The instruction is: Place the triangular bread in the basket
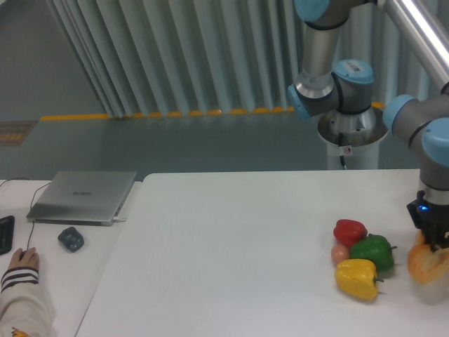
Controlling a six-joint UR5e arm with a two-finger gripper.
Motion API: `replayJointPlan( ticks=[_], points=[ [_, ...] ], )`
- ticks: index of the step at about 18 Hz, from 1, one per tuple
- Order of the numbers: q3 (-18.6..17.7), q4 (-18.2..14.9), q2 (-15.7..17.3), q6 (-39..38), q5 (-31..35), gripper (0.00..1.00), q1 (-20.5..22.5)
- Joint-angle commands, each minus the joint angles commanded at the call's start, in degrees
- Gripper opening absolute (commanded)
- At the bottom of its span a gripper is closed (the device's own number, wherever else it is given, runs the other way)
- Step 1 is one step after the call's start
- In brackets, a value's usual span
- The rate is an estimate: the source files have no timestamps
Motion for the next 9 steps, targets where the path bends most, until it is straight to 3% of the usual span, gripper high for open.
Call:
replayJointPlan(
  ticks=[4, 6, 9],
  points=[
    [5.4, -6.8, 0.2, 4.7, -0.8, 0.00, 3.4],
    [5.9, -7.0, 0.3, 8.0, -1.8, 0.00, 5.3],
    [5.3, -7.3, 0.5, 19.4, -1.9, 0.00, 9.8]
  ],
)
